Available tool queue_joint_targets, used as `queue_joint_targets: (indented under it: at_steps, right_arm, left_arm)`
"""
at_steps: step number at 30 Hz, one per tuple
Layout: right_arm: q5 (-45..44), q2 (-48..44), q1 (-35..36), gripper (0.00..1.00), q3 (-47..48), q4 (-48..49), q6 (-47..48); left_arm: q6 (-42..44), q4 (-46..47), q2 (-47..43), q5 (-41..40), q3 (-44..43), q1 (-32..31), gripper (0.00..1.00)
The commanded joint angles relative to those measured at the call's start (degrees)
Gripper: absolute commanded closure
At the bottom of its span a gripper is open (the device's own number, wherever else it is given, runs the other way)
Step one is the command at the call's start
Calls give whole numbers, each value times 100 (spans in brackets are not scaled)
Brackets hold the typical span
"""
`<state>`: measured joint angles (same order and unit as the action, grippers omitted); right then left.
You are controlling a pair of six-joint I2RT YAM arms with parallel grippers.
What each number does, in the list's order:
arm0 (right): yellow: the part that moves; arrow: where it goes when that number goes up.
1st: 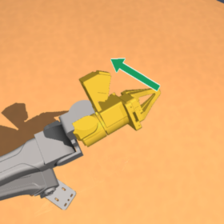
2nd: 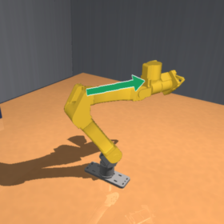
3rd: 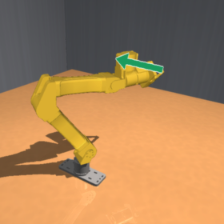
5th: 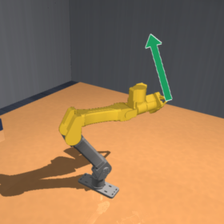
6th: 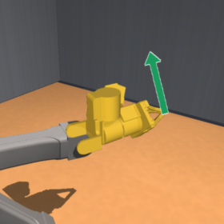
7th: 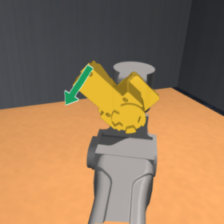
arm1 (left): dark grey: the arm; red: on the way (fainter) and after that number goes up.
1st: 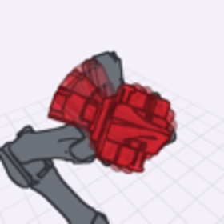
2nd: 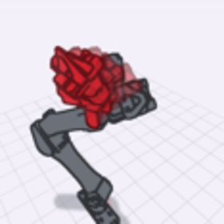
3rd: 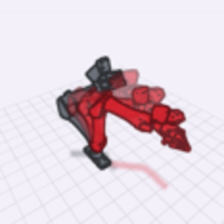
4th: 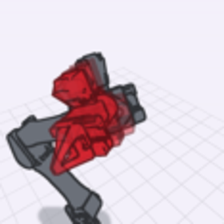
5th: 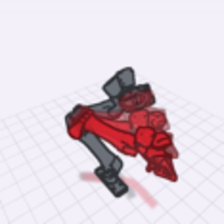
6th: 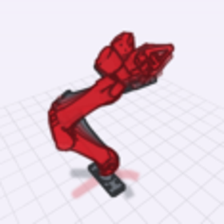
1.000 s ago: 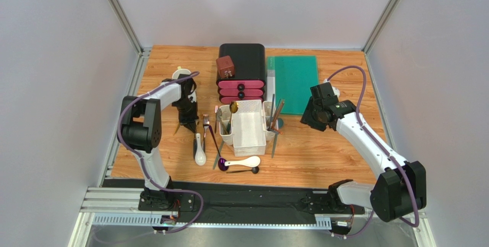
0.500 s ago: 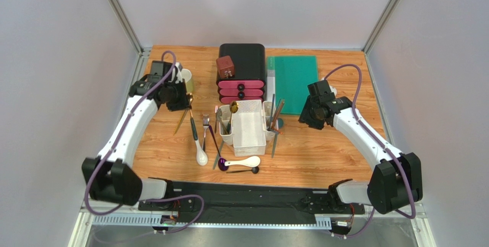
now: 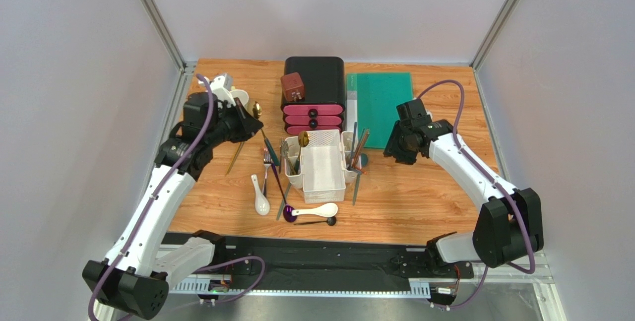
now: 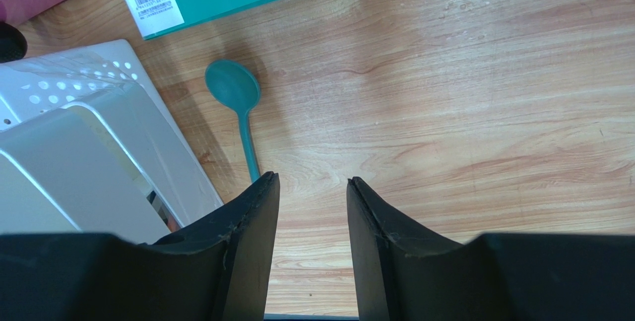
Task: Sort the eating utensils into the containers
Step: Place the spoon in the storage box.
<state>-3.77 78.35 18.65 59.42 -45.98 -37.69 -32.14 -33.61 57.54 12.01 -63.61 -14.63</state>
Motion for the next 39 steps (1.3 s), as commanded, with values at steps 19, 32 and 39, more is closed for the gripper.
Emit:
queue_joint_targets:
  at_steps: [19, 32, 39]
  right_arm:
    - [289, 5, -20, 58, 202, 177, -159]
    - [483, -12, -20, 57, 193, 89, -19]
    - [482, -3, -11, 58, 263, -17, 95]
  left_arm:
    - [322, 1962, -14, -1570, 736, -1779, 100]
    - [867, 2420, -6, -2475, 1299, -2483, 100]
    - [806, 2604, 29, -2677, 1554, -2588, 100]
